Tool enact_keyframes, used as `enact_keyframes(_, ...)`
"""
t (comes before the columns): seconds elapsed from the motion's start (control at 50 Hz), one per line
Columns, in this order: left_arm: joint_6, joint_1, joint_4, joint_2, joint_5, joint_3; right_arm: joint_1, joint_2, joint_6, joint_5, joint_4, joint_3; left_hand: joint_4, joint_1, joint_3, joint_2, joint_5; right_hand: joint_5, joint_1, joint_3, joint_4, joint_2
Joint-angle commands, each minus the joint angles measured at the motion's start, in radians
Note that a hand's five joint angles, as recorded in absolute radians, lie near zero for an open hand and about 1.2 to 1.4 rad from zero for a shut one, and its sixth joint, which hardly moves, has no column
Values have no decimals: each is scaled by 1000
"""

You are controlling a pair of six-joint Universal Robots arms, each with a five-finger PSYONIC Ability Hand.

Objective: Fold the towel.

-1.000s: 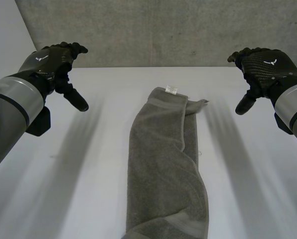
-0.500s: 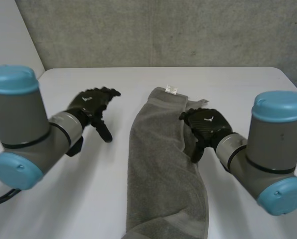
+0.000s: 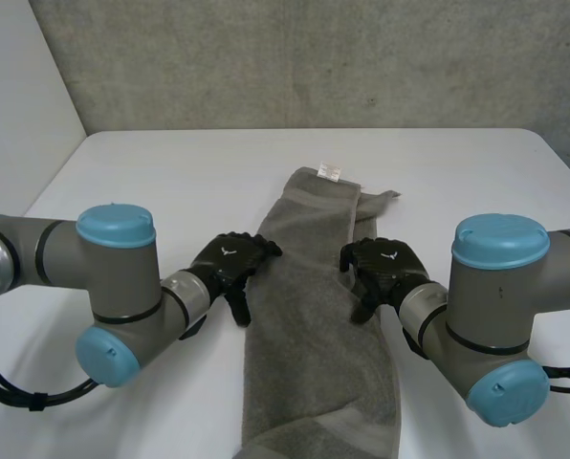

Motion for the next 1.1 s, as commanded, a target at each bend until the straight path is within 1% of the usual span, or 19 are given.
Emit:
enact_keyframes(0.02,-2,-14,6,-9,-4,10,2,22,-1,-2,2,-3,189,187,189,187,187,58,62,61,65,65)
enact_keyframes(0.08,-4,-15,6,-10,-9,11,2,37,0,-3,2,-8,350,349,350,348,348,166,170,169,173,174)
enact_keyframes(0.12,-4,-17,6,-10,-12,11,2,42,0,-3,2,-11,654,652,654,652,652,311,315,314,317,318)
enact_keyframes(0.14,-4,-17,6,-10,-12,11,2,43,0,-5,2,-14,656,654,655,654,653,514,518,517,521,522)
enact_keyframes(0.16,-4,-18,5,-9,-13,10,2,42,0,-5,2,-19,836,834,836,834,834,708,712,711,715,716)
enact_keyframes(0.18,-4,-18,5,-9,-13,10,2,42,0,-5,2,-19,838,836,837,836,835,710,714,713,717,717)
enact_keyframes(0.22,-6,-30,3,-1,-16,5,2,36,0,-3,2,-26,1124,1122,1124,1122,1122,841,845,844,848,849)
enact_keyframes(0.4,-29,-103,-6,151,-42,-18,-9,-92,-9,-16,2,-121,1128,1126,1128,1126,1126,841,845,844,848,849)
enact_keyframes(0.54,-175,-188,-64,413,-264,-51,-11,-142,-16,-29,16,-287,1128,1126,1128,1126,1126,841,845,844,848,849)
enact_keyframes(0.6,-226,-237,-121,482,-302,-90,-1,-144,-33,-52,37,-368,1128,1126,1128,1126,1126,841,845,844,848,849)
enact_keyframes(0.74,-253,-336,-173,552,-303,-222,25,-110,-99,-158,197,-420,1128,1126,1128,1126,1126,841,845,844,848,849)
enact_keyframes(0.88,-254,-356,-172,543,-294,-355,65,-34,-206,-161,393,-379,1128,1126,1128,1126,1126,841,845,844,848,849)
enact_keyframes(0.92,-254,-357,-172,533,-292,-400,66,-18,-242,-161,432,-359,760,759,760,758,758,841,845,844,848,849)
enact_keyframes(0.94,-254,-357,-172,533,-292,-400,65,-6,-271,-158,462,-344,758,757,758,756,756,841,845,844,848,849)
enact_keyframes(0.96,-254,-356,-172,525,-292,-415,60,-4,-289,-157,482,-329,567,565,566,564,564,418,422,421,424,425)
enact_keyframes(0.98,-254,-351,-170,517,-292,-423,60,-4,-289,-157,482,-328,347,345,346,345,345,414,418,417,420,421)
enact_keyframes(1.0,-254,-351,-170,517,-292,-423,58,-9,-294,-155,491,-315,344,343,344,342,342,-112,-108,-109,-106,-105)
enact_keyframes(1.02,-254,-344,-170,516,-292,-420,58,-21,-287,-151,492,-301,237,235,237,235,235,-330,-326,-327,-323,-323)
enact_keyframes(1.1,-254,-314,-169,520,-294,-406,46,-64,-259,-144,481,-270,221,220,221,219,219,-370,-366,-367,-364,-363)
